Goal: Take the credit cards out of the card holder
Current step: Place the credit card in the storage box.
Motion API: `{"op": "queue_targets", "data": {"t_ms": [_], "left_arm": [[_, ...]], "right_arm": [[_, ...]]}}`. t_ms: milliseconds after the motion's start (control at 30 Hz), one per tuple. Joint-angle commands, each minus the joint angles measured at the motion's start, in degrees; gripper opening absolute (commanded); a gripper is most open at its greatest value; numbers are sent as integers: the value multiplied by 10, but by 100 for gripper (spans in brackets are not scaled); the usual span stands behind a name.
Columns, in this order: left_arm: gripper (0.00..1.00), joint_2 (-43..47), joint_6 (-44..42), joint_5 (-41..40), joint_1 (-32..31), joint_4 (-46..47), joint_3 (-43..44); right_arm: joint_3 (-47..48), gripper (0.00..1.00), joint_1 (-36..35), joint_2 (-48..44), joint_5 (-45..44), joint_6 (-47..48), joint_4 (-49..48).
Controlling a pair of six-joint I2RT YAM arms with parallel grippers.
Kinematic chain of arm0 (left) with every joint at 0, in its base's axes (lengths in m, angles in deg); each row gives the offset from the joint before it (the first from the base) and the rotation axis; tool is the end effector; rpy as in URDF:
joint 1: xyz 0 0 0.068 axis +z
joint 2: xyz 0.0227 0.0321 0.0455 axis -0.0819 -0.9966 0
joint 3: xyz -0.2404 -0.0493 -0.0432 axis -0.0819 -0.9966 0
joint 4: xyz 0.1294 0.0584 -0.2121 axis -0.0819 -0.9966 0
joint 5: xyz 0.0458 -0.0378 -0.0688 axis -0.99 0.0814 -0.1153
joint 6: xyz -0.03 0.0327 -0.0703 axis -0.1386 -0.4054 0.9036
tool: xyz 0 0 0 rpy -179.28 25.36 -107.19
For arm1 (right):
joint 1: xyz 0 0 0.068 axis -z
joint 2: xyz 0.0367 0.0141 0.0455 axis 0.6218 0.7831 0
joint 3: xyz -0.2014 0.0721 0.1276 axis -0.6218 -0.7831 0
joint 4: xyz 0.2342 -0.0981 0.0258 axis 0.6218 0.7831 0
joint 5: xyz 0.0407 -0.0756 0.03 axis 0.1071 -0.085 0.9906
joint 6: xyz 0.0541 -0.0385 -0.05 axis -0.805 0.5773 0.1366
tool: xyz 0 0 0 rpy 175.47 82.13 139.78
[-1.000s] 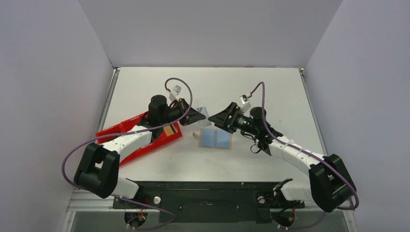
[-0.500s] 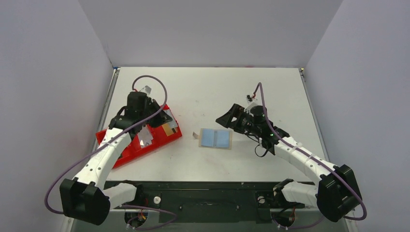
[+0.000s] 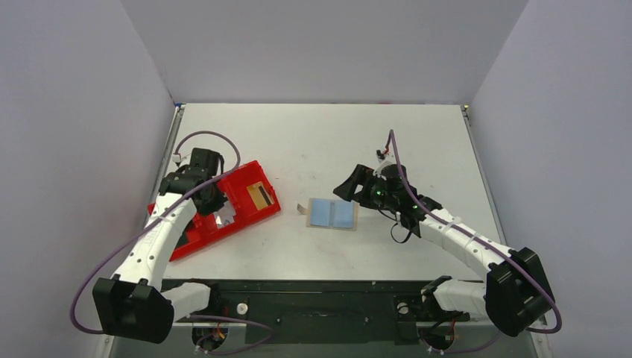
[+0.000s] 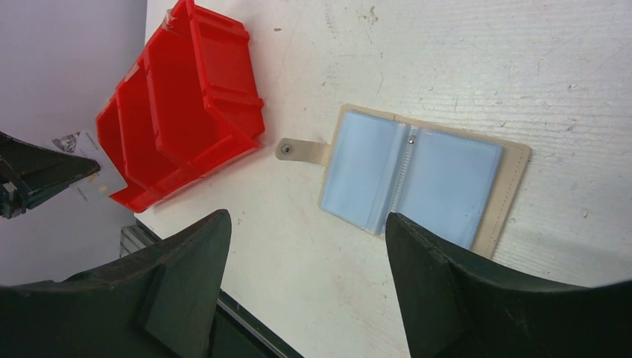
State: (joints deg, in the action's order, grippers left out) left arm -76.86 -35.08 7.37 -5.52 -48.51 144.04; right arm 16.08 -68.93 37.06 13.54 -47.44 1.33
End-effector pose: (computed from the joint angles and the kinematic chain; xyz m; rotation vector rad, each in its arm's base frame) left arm 0.2294 -0.0197 0.2357 -0.7759 2.4997 0.1036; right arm 0.2456 0.1682 0.2018 0.1545 2.2735 1.0765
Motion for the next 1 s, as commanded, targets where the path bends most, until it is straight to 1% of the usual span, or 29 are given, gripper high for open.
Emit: {"op": "queue_targets", "data": {"t_ms": [0, 333, 467, 700, 767, 800, 833, 867, 967], "left_arm": [[0, -25, -10, -72, 6, -5, 6], [0, -124, -23, -101, 14, 37, 3], [0, -148, -20, -100, 14, 63, 2], [0, -188, -22, -105, 17, 74, 10], [5, -194, -23, -100, 18, 78, 8], [10, -195, -24, -100, 18, 81, 8], [12, -196, -24, -99, 19, 82, 7], [18, -197, -25, -98, 19, 85, 7], [24, -194, -28, -87, 21, 89, 10]], "right_arm": [[26, 72, -5, 3, -15, 20, -13], [26, 72, -3, 5, -17, 31, 7], [30, 72, -2, 8, -16, 35, 9], [35, 72, -2, 9, -17, 42, 17], [35, 72, -1, 9, -17, 43, 19], [35, 72, -1, 9, -17, 43, 18], [35, 72, -2, 9, -18, 42, 20], [35, 72, -1, 9, -18, 42, 19], [35, 72, -2, 8, -19, 42, 20]]}}
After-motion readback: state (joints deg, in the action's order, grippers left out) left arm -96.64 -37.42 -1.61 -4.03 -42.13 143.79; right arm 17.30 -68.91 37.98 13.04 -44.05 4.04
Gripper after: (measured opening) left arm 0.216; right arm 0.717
